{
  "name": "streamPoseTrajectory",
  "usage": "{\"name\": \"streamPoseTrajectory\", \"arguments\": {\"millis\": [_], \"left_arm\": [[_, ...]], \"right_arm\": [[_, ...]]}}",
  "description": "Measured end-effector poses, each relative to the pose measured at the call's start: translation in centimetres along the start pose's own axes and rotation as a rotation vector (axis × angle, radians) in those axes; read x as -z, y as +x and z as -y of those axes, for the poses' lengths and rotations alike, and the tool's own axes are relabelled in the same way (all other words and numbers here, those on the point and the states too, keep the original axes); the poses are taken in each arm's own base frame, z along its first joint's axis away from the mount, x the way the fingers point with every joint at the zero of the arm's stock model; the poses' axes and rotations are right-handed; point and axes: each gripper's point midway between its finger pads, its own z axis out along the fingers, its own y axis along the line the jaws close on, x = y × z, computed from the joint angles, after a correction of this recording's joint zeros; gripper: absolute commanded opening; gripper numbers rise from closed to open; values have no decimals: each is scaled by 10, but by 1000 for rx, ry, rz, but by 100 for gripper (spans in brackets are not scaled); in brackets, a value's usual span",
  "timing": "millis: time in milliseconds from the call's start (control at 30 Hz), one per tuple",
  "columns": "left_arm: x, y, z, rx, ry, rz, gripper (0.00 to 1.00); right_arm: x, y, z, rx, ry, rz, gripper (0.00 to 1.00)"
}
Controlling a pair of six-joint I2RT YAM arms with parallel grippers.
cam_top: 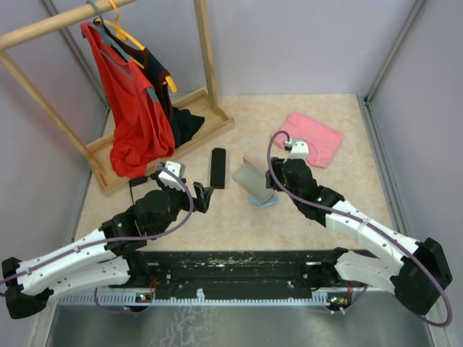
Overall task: Organize the sunglasses
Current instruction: Place the sunglasses case at the center of the board, then adjust the sunglasses case at the center of the board.
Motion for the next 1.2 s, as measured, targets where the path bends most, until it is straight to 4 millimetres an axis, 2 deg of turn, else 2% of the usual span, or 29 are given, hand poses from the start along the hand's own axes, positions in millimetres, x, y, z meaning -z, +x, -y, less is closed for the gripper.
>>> {"name": "streamPoseTrajectory", "arguments": {"millis": [167,300,367,567,700,1200], "left_arm": [[-2,5,5,6,17,-18,100],[-2,5,7,9,24,-18,100],[-2,5,7,9,28,-19,100],[-2,5,8,11,32,-21,100],[-2,7,8,10,32,-22,100],[-1,8,6,6,31,-22,100]], "right_arm": [[9,62,17,-226,85,-143,48],[8,97,25,-336,135,-201,42],[6,109,28,-367,161,-221,38],[-13,114,20,-430,167,-214,32],[-23,120,17,-445,172,-216,32],[-43,139,17,-443,205,-244,25]]}}
